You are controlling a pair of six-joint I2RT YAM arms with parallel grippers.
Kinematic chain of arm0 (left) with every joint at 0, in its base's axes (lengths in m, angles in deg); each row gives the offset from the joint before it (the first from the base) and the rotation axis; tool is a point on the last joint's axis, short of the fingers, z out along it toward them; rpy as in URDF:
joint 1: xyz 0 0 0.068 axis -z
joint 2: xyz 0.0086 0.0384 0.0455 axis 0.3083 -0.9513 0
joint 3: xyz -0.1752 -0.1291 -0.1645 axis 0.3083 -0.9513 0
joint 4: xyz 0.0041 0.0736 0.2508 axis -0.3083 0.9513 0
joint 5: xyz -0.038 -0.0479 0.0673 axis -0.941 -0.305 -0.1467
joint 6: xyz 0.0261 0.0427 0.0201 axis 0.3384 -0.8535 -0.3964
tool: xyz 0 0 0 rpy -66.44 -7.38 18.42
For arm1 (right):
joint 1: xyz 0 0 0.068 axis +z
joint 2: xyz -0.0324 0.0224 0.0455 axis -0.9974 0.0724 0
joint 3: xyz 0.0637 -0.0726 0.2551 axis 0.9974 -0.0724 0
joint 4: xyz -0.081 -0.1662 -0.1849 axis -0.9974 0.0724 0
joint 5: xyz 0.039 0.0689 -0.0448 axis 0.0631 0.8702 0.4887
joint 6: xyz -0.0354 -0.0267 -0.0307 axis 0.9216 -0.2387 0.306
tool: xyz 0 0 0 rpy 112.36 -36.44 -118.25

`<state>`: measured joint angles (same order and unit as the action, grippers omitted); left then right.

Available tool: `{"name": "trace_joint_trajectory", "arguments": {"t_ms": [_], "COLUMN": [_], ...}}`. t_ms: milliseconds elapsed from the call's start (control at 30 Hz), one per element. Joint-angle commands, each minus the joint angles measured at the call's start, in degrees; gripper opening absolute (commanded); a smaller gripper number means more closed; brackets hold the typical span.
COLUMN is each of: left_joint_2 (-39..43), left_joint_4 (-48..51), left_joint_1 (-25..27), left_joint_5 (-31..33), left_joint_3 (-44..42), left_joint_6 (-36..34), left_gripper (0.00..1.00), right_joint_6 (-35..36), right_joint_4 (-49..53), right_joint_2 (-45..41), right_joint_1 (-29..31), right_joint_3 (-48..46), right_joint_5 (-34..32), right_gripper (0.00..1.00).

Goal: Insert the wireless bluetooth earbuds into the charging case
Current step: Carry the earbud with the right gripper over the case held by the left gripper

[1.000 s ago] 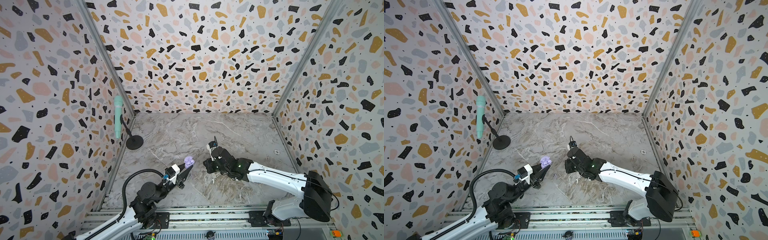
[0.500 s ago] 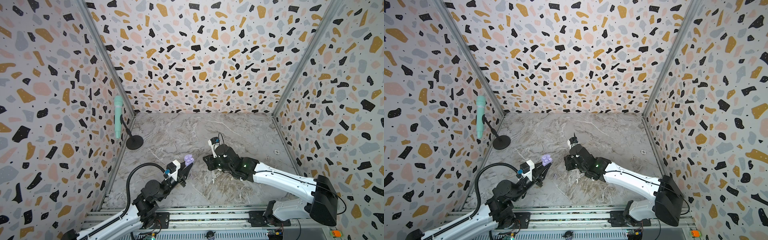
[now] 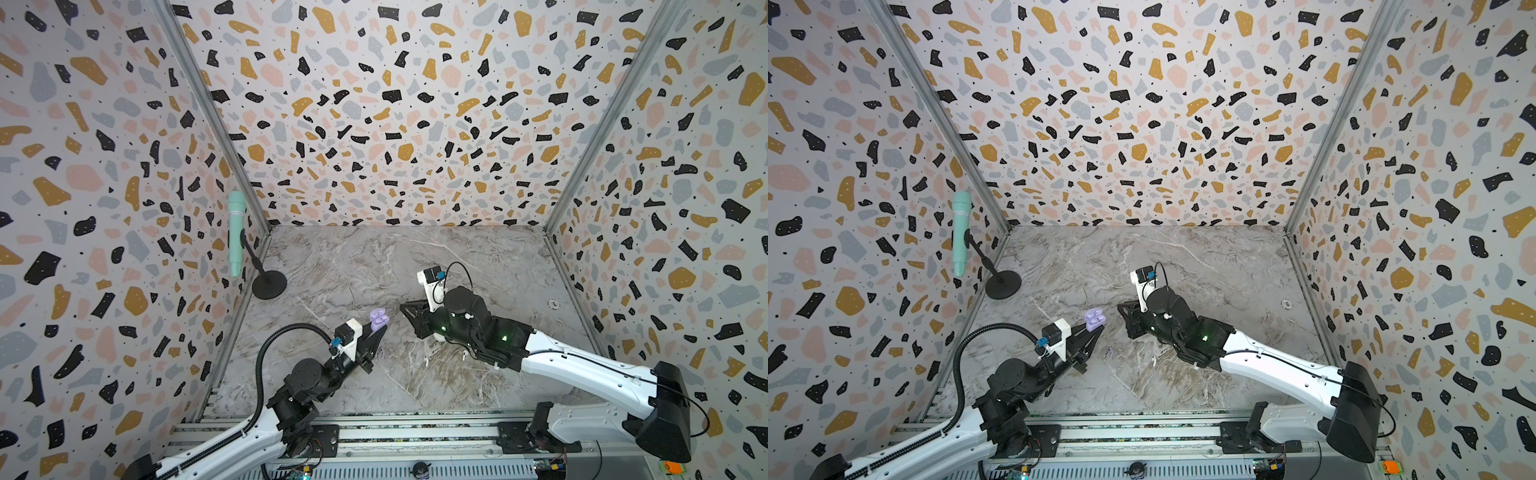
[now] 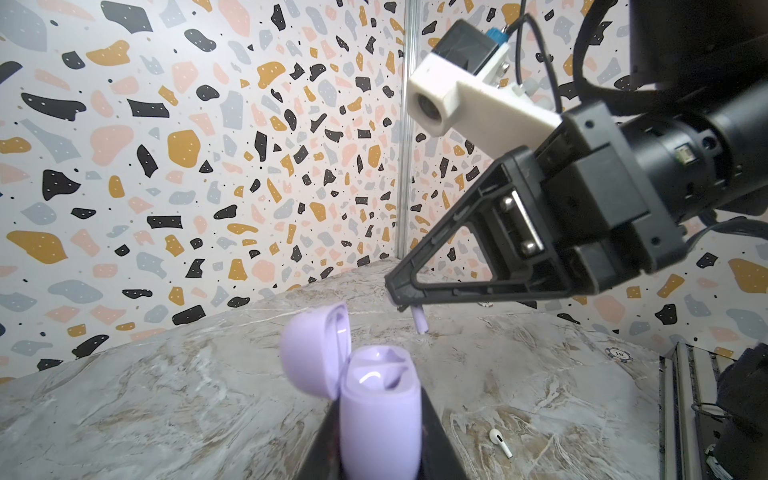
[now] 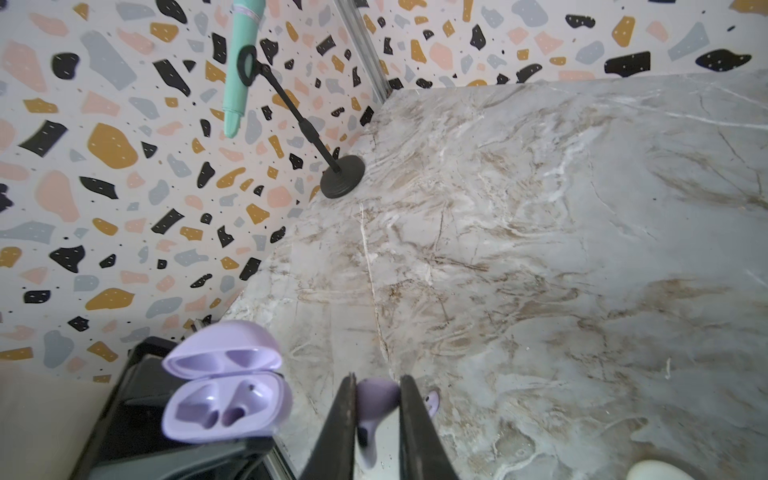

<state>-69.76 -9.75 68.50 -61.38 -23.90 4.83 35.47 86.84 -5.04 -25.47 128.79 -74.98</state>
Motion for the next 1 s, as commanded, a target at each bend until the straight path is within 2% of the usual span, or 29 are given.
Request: {"name": "trace_joint_trajectory", "arguments": {"t_ms": [0, 967], "left_joint_2": [0.83, 3.02], "left_joint_4": [-4.56, -5.25], "left_joint_1": [0.32, 0.78], "left_joint_5": [-0.51, -1.75], "left_joint_3": [-0.78, -1.54], "left_joint_6": [-0.68, -3.33], "left_gripper": [0.00, 0.00], "right_joint_6": [1.58, 1.41], "right_joint_4": [-4.21, -16.28], "right_joint_2": [-2.47, -1.77], "right_joint_1": [0.87, 6.01], "right_joint_3": [-0.02, -3.78], "right_joint_5": [0.33, 1.39], "right_gripper": [0.17, 0.17]}}
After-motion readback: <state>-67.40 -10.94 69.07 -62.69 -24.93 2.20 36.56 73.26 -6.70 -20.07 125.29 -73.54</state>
